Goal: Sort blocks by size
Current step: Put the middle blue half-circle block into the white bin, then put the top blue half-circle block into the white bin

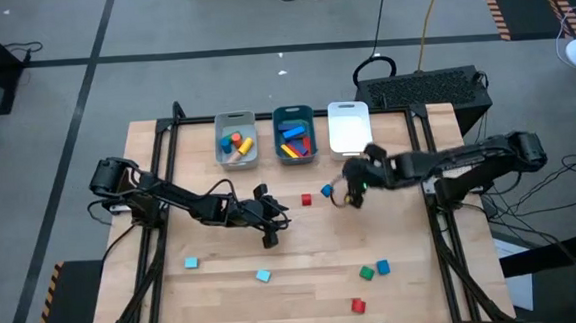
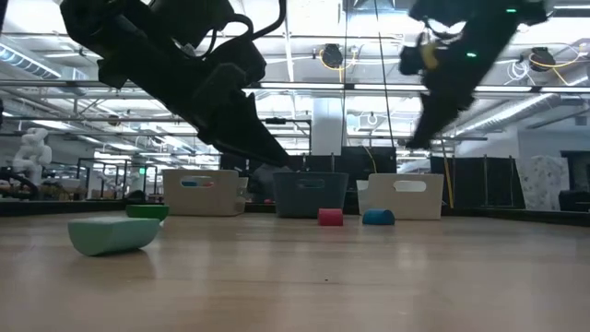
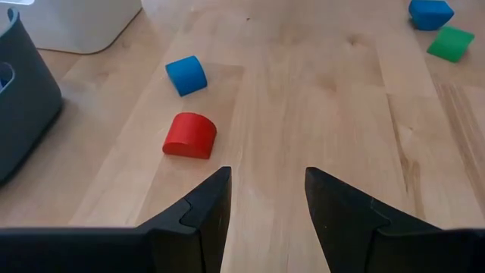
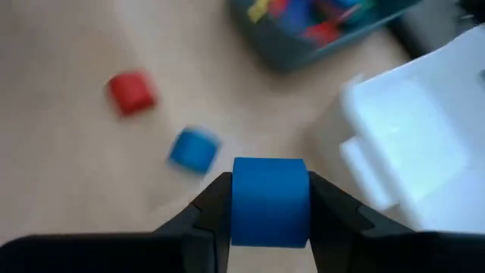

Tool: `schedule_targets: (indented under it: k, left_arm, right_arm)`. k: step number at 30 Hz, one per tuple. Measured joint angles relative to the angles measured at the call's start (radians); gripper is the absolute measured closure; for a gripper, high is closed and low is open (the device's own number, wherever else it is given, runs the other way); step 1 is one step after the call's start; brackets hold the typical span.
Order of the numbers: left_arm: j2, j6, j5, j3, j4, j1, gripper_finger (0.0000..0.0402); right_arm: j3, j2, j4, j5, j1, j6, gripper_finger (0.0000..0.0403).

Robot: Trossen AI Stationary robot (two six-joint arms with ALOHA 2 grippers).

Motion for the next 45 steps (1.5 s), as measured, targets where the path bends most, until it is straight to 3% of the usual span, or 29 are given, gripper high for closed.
schedule_targets:
  k: [5,11,17,24,31,39,45]
  left_arm:
    - [0.000,0.000,0.012,0.000,-0.004,-0.001,0.0230]
    - [0.000,0.000,0.012,0.000,-0.026,-0.001,0.0230]
    - [0.000,0.000,0.012,0.000,-0.026,-0.001,0.0230]
    - [0.000,0.000,0.012,0.000,-0.025,-0.001,0.0230]
    - [0.000,0.000,0.012,0.000,-0.025,-0.001,0.0230]
    - [0.000,0.000,0.012,0.000,-0.025,-0.001,0.0230]
    - [0.000,0.000,0.012,0.000,-0.025,-0.001,0.0230]
  right_arm:
    - [0.047,0.000,0.036,-0.006,-0.201,-0.128,0.0291]
    - [0.048,0.054,0.177,-0.232,-0.482,-0.212,0.0291]
    - [0.048,0.206,0.291,-0.313,-0.642,-0.230,0.0291]
    - [0.048,0.371,0.366,-0.366,-0.722,-0.233,0.0289]
    - [0.052,0.447,0.430,-0.441,-0.748,-0.233,0.0261]
    - [0.048,0.409,0.418,-0.399,-0.748,-0.261,0.0213]
    - [0.047,0.280,0.392,-0.395,-0.744,-0.301,0.0191]
